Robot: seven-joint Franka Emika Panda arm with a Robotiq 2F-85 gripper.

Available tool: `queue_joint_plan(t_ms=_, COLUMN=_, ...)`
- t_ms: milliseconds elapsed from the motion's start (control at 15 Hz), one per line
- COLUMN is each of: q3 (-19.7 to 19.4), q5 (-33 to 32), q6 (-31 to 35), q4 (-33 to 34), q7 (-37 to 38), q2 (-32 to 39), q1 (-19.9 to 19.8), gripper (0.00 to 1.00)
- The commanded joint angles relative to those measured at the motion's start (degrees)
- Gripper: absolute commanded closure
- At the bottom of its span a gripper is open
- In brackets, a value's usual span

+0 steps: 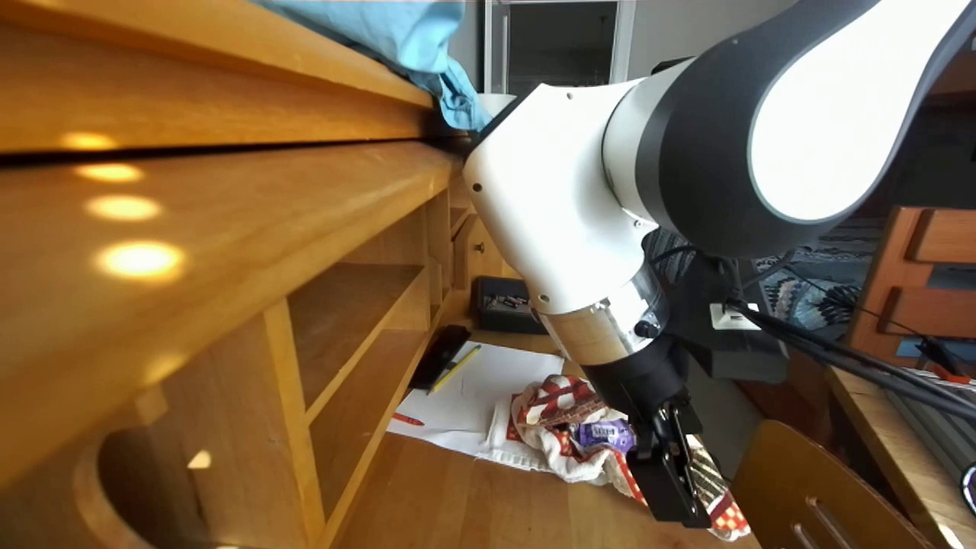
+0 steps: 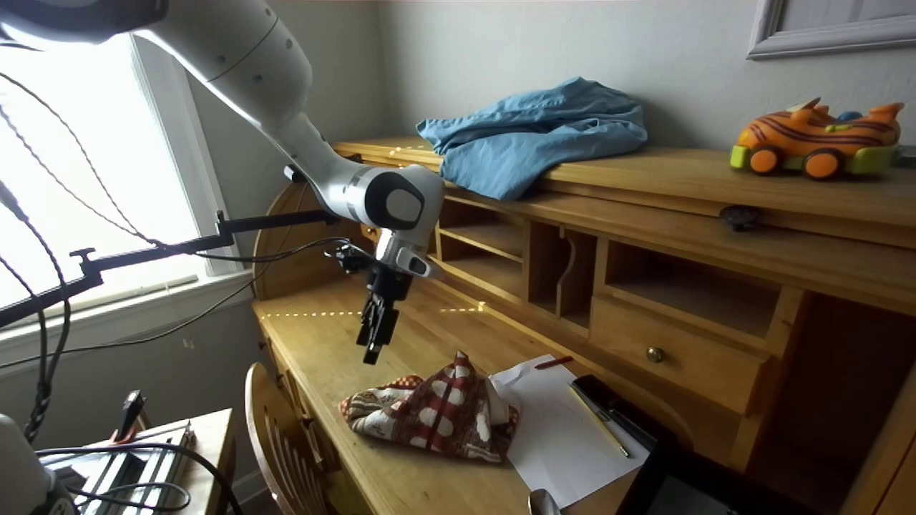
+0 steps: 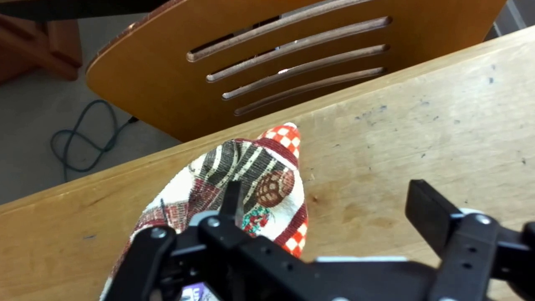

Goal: Put the purple object on the cloth then move the cloth to the right and cover the purple object

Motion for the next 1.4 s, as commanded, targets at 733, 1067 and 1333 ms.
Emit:
queue_joint_plan(t_ms=733, q3=-1.17, q5=-13.6, q6=4.65, q4=-9.81, q7=19.1, q2=-2.17, q1=3.6, gripper=0.0)
queue_joint_plan(t_ms=1067, q3=-1.11, q5=-16.16, q6=9.13, q4=-10.28, q7=24.18, q2=-1.44, q1=3.42, gripper=0.0)
queue_joint_plan(t_ms=1333, q3=-1.19, q5=-17.53, q6=11.23, q4=-10.28, q7=25.6, q2=-0.89, q1=3.48, gripper=0.0)
